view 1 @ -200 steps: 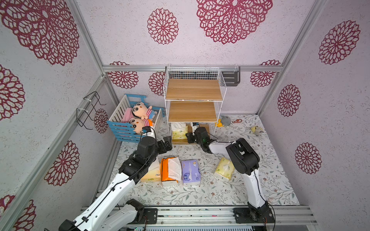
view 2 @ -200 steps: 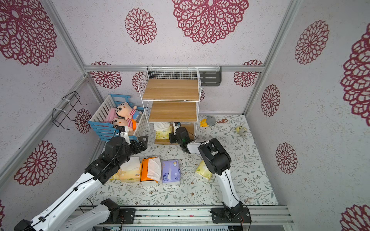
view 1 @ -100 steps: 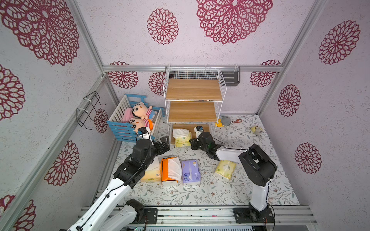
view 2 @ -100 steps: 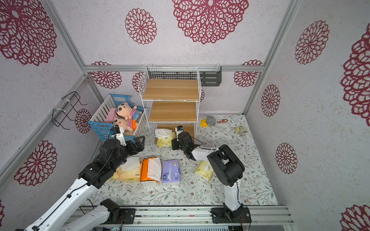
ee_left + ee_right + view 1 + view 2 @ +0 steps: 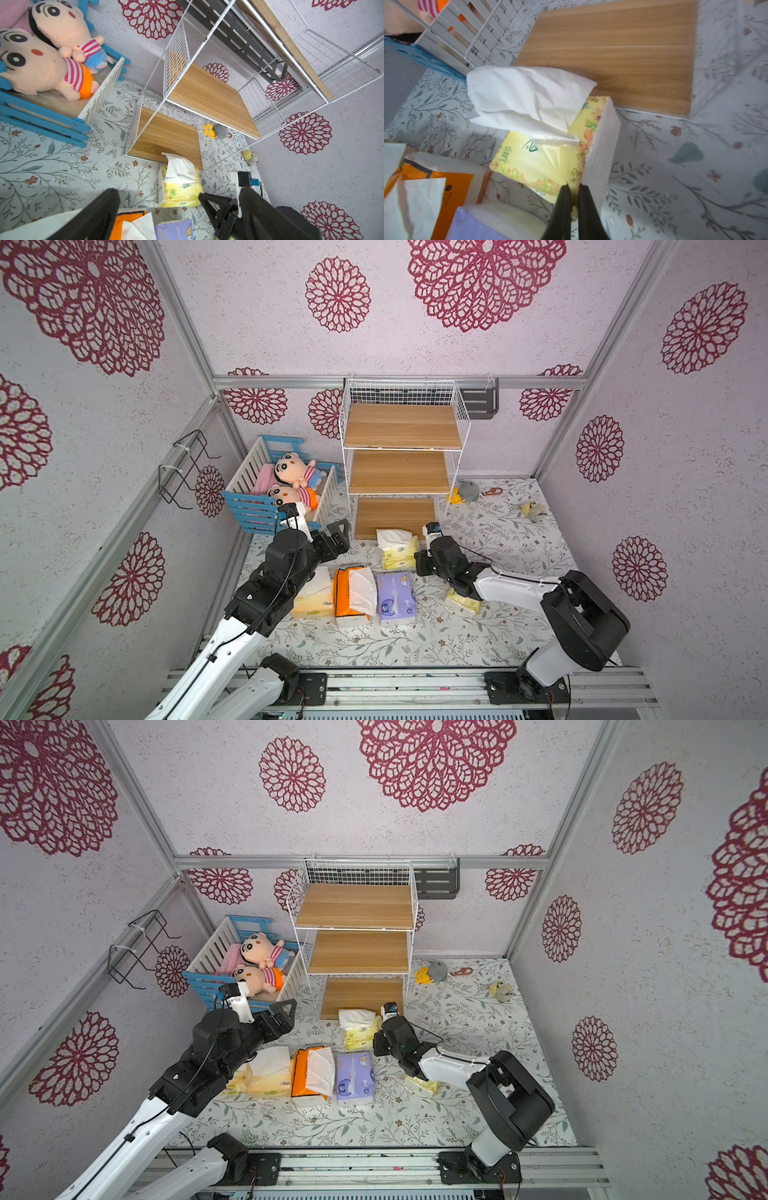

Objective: Remove the tissue boxes from the shelf
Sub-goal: Place the box of tissues at the center of the board.

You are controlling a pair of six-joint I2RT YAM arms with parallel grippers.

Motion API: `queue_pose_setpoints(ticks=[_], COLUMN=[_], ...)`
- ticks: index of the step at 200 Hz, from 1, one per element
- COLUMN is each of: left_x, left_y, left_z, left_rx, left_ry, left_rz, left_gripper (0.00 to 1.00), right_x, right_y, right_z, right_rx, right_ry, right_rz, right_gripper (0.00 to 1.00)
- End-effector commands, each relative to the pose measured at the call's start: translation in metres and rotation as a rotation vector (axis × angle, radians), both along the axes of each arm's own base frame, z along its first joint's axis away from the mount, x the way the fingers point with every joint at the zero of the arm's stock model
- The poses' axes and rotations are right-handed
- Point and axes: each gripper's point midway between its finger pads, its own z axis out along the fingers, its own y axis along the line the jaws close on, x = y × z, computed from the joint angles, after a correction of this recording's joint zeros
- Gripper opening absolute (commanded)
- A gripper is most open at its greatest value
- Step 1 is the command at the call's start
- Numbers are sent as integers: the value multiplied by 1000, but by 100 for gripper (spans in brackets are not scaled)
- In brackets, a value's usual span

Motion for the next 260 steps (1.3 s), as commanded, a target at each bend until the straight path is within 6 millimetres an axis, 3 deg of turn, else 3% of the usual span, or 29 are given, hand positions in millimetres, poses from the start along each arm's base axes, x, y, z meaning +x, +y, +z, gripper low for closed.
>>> queue_pose_setpoints(ticks=[1,23,84,142,194,220,225,234,238,260], left_x=[-4,-3,0,4,3,1,0,-1,-1,-3], left_y=[-4,-6,-9,-10,-6,0,1,3,4,8], left_z=[9,14,20,27,33,40,42,44,44,44], left_rx=[-22,-29,-6,8,37,62,65,72,74,90], left_ry=[-9,-16,-27,-38,-45,-55,-58,-62,-62,-66], left_rz=[-18,-22,-15,-10,-2,15,19,25,25,35], left_gripper=[97,97,97,97,97,97,97,97,97,97], right_x=[-2,-14,-47,-66,-82,-86,-87,-87,-87,-83], right_y=[-29,-46,-57,-80,-88,-78,-76,-73,-72,-67], right_z=[13,11,7,-2,-5,-6,-7,-7,-6,3], right_rx=[-62,-80,25,-59,-24,-1,3,7,9,28], right_ry=[-33,-20,31,69,77,93,96,99,99,75], right_rz=[-99,-133,-150,-172,-177,-118,-103,-89,-85,-72], right_gripper=[0,0,0,0,0,0,10,39,48,66])
